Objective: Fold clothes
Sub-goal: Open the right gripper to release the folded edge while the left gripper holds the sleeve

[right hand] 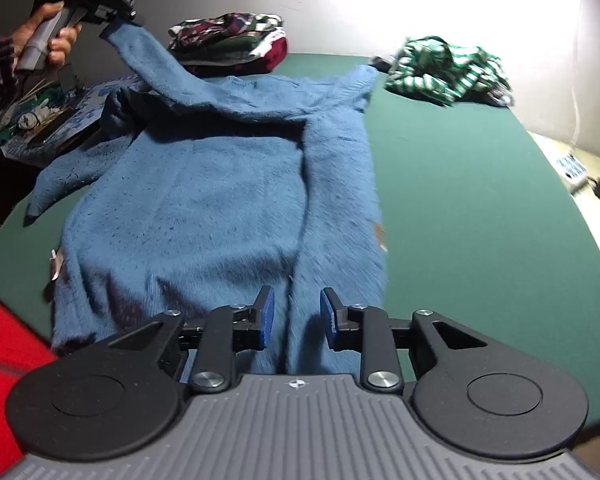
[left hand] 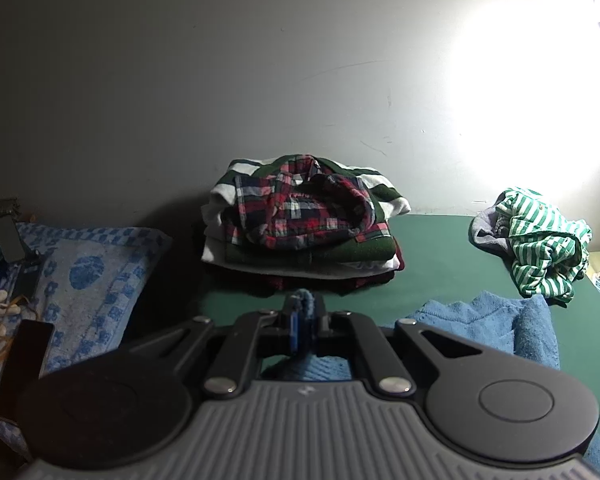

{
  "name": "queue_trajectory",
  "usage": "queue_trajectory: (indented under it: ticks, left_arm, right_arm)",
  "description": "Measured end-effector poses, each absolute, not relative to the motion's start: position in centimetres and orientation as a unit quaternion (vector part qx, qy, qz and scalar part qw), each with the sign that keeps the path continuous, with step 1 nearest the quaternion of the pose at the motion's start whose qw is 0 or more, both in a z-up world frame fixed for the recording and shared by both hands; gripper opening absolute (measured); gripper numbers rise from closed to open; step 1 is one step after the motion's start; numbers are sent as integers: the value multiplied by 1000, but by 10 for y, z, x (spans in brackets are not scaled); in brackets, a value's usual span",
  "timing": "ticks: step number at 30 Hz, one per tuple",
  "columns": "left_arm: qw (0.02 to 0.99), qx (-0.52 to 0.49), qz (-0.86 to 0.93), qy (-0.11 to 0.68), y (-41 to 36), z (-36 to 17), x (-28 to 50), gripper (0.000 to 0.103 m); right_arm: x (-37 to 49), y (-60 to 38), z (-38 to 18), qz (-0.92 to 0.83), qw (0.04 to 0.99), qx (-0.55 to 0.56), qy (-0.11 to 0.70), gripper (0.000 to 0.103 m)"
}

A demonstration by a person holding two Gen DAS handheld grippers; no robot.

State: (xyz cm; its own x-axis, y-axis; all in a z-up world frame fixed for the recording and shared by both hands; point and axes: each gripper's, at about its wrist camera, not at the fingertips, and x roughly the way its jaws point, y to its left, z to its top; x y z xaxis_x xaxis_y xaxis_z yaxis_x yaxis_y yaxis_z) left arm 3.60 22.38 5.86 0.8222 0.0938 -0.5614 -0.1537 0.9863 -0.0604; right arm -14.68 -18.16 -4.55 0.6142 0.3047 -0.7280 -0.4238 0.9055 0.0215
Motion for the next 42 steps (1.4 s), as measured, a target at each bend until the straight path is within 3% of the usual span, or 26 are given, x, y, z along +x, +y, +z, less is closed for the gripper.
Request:
queue_trajectory:
  ticks: [3, 5, 9, 14, 19, 25, 32, 42]
  left_arm:
    - [954, -47, 71, 286, 224, 61, 35, 3]
    - [956, -48, 77, 279, 227, 64, 33, 3]
    - [959, -54, 81, 265, 232, 73, 30, 3]
    - [956, -59, 93, 271, 234, 66, 28, 3]
    - [954, -66, 95, 277, 231, 61, 20, 3]
    - [949, -60, 110, 289, 214, 53, 11, 3]
    - [945, -50, 136, 294, 195, 50, -1, 3]
    - [940, -35, 176, 289, 162, 60, -9, 3]
  right_arm:
    - [-132, -171, -57, 188, 895, -95, 394, 21]
    - [-126, -173, -55, 180, 896, -75, 399, 3]
    - [-120, -178, -42, 202, 894, -19, 399, 3]
    - [-113, -168, -55, 217, 880, -50, 421, 4]
    - [-98, -179, -23, 256, 891, -34, 374, 14]
    - [-33, -176, -36, 260, 892, -71, 364, 14]
    - [4, -179, -59, 288, 863, -96, 404, 13]
    - [70, -171, -71, 328, 861, -63, 385, 13]
